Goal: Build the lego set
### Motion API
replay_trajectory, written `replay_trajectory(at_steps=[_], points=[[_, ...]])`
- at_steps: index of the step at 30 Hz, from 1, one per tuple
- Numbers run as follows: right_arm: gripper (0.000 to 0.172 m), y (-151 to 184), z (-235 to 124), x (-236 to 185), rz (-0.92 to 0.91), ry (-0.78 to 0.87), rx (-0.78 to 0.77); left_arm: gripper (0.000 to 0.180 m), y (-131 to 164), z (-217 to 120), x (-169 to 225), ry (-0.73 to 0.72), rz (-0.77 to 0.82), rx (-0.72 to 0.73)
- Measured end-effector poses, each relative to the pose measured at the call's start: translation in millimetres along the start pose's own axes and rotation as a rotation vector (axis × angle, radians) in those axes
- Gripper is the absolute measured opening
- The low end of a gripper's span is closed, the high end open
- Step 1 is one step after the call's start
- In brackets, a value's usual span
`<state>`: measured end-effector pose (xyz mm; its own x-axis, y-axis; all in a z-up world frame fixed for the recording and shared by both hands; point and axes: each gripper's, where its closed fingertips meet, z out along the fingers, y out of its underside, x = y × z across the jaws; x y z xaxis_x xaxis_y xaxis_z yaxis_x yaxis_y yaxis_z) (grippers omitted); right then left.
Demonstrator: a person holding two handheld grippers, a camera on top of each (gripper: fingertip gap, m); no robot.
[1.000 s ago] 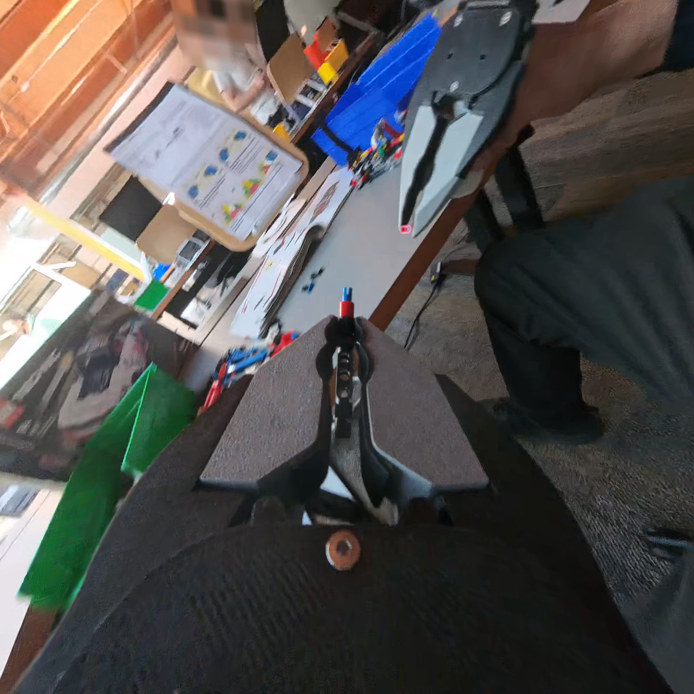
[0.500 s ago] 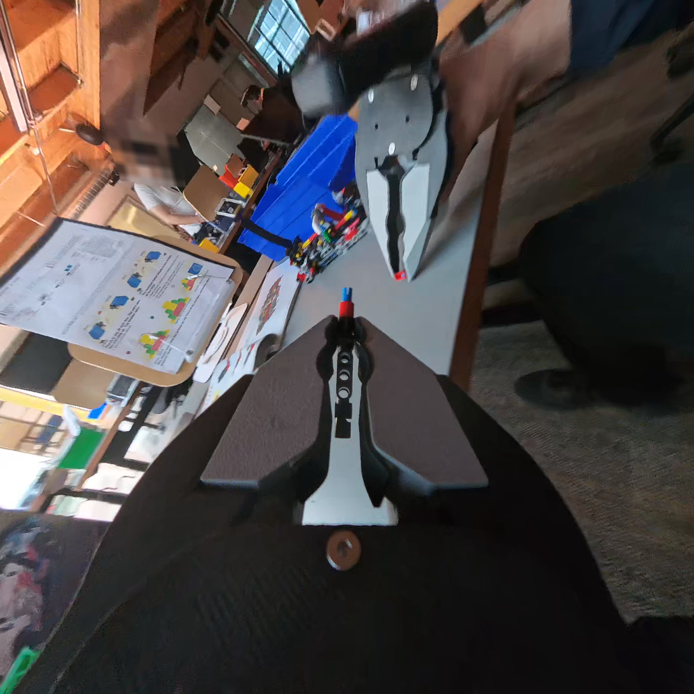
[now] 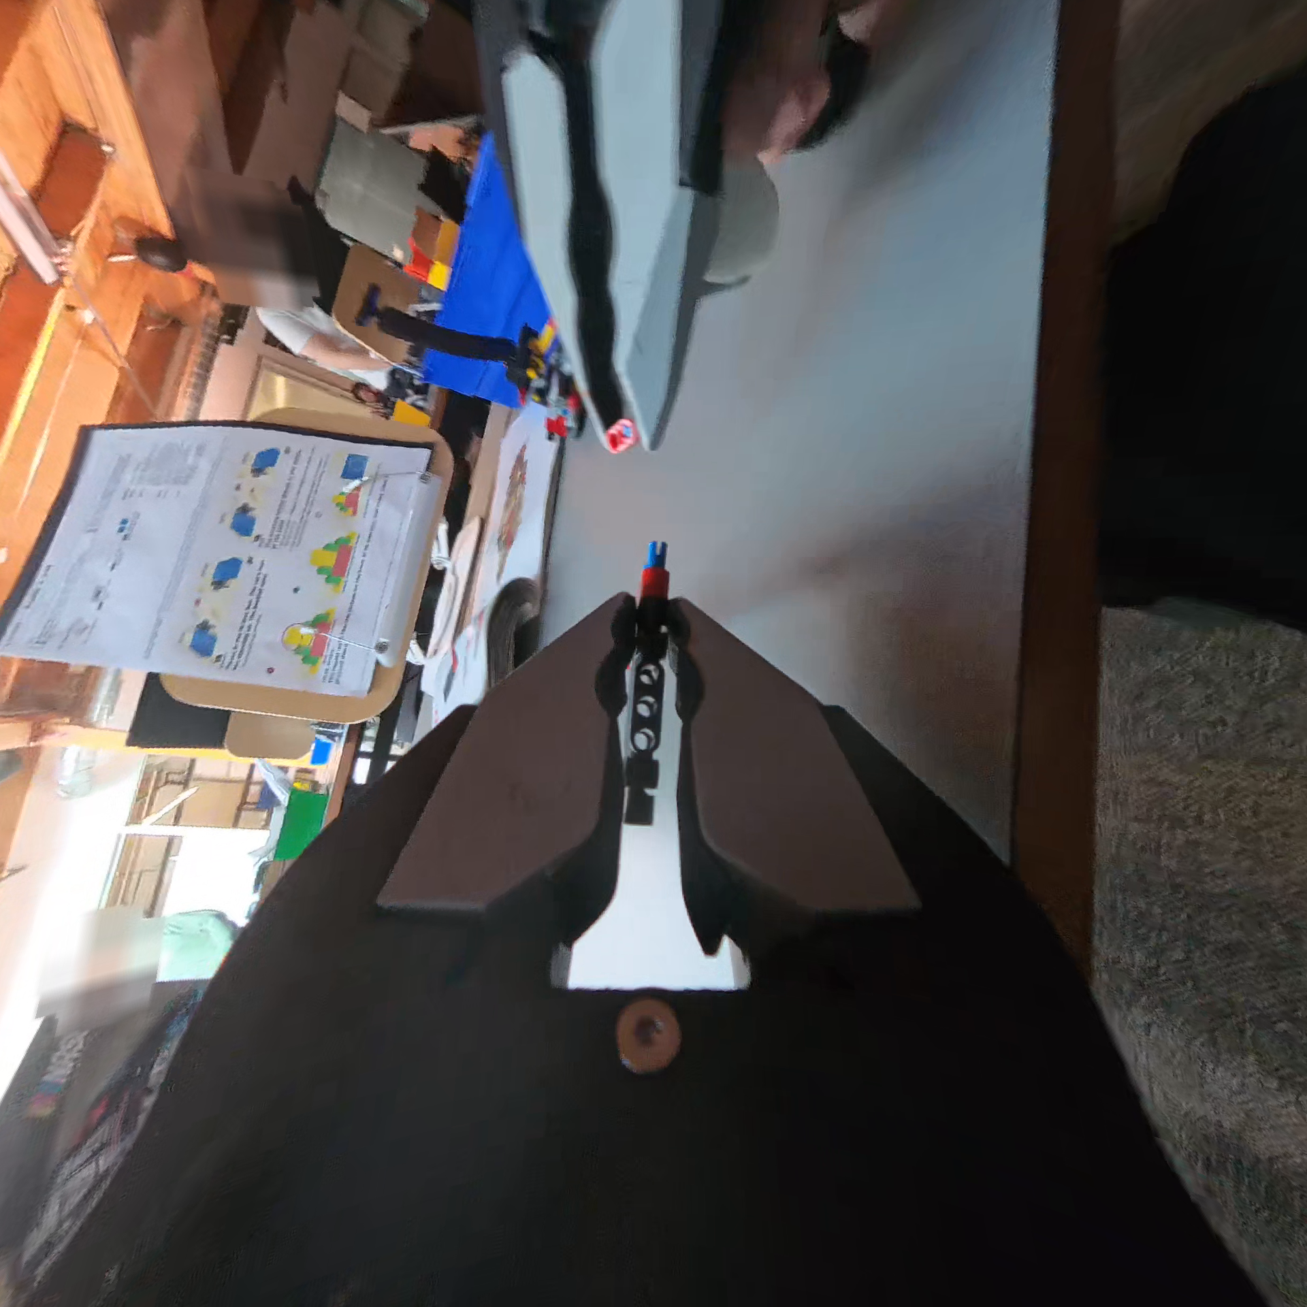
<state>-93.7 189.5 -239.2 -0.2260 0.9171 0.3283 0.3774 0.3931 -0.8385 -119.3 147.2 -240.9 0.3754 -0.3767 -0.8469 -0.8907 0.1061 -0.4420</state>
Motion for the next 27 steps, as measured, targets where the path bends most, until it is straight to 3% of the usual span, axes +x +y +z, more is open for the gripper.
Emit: replay_trajectory(at_steps=[4, 10, 13, 18, 21, 27], points=[[0.012, 0.6, 11.5, 2.5, 0.021, -0.031, -0.024, 0.009, 10.8, 0.3, 17.5, 0.082, 0.044, -0.029], [0.011, -2.0, 12.5, 2.0, 0.025, -0.038, -0.009, 0.015, 5.7, -7.9, 29.5, 0.226, -0.153, -0.022], [0.011, -8.5, 8.8, -2.3, 0.027, -0.049, 0.029, 0.031, 5.8, -12.3, 25.6, 0.259, -0.272, -0.037], [0.011, -35.0, 2.1, -9.4, 0.200, -0.106, 0.171, 0.027, -11.4, -12.9, -11.3, 0.111, -0.396, 0.020], [0.011, -56.6, -9.6, -20.2, 0.254, -0.211, 0.309, 0.036, -18.4, -3.9, -16.9, 0.052, -0.331, 0.004], [0.012, -61.6, -25.9, -32.7, 0.352, -0.444, 0.355, 0.030, -36.3, -6.3, -22.4, 0.052, -0.309, 0.084]])
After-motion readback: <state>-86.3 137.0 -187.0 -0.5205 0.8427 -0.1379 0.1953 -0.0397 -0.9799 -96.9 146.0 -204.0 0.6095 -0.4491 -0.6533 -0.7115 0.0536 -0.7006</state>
